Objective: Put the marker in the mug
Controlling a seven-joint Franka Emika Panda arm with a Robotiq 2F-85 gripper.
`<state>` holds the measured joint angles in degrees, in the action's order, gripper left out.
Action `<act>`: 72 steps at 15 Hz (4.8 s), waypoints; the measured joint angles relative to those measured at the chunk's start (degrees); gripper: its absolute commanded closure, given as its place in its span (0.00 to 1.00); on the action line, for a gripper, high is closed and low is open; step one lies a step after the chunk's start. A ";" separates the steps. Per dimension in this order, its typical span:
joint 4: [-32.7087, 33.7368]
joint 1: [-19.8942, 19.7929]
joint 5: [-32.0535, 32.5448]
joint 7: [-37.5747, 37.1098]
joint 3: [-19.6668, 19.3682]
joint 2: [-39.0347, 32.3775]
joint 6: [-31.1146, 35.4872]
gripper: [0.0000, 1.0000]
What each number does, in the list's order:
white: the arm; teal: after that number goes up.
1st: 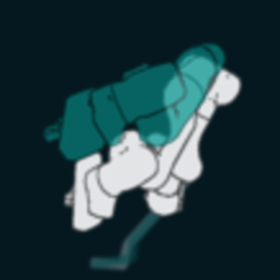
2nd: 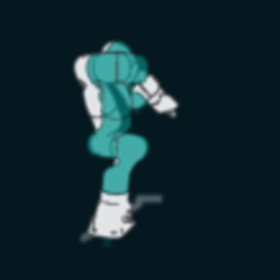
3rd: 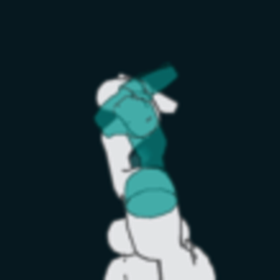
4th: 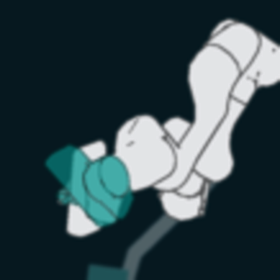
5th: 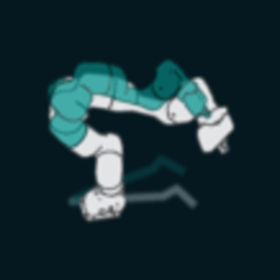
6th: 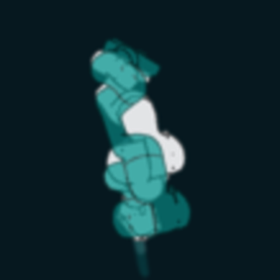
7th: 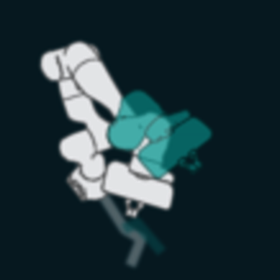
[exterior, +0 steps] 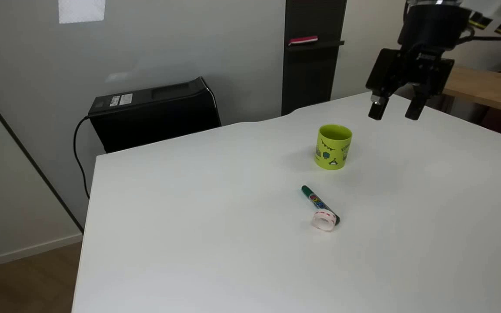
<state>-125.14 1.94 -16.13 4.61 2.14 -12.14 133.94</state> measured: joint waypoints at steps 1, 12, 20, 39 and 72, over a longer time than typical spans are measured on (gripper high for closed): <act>1.83 0.04 0.33 -0.04 0.31 -2.17 0.09 0.00; 16.30 5.01 5.62 -2.39 3.37 -19.57 0.05 0.00; 16.29 4.95 6.02 -7.73 2.27 -20.81 -0.97 0.00; 5.78 6.60 5.75 -14.11 2.90 -21.46 17.12 0.00; 5.23 9.84 8.27 -14.44 0.93 -27.38 23.98 0.25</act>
<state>-119.91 11.78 -7.86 -9.83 3.07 -39.52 157.92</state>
